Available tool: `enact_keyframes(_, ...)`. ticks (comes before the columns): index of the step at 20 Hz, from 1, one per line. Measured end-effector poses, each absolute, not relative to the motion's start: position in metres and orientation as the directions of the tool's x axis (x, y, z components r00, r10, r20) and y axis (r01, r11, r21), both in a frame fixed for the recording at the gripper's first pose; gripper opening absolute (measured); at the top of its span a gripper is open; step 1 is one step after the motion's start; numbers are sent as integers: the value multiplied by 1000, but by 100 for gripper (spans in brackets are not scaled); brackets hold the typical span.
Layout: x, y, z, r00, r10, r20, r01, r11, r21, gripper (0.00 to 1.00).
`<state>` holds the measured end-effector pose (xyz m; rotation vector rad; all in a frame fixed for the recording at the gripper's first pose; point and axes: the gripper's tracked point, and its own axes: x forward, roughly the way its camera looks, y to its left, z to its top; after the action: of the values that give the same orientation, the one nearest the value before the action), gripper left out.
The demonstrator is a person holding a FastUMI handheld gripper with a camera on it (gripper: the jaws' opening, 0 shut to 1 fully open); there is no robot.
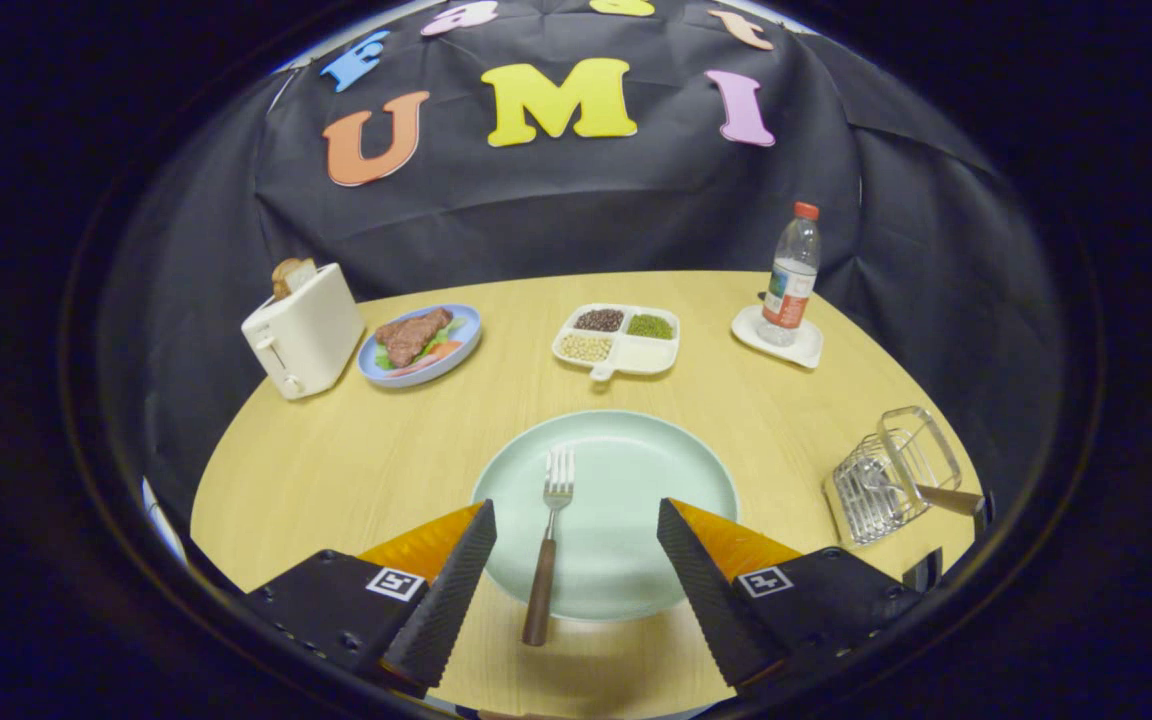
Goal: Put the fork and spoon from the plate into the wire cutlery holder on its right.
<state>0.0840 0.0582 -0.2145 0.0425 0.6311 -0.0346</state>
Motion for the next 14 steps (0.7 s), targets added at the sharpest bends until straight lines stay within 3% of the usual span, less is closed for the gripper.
enact_keyframes(7, 93, 66, -262, 712, -26, -701, 57, 998, 22, 97)
enact_keyframes(13, 99, 73, -283, 662, 1, -750, 54, 997, 49, 67)
enact_keyframes(14, 98, 73, -283, 653, -2, -758, 58, 997, 47, 54)
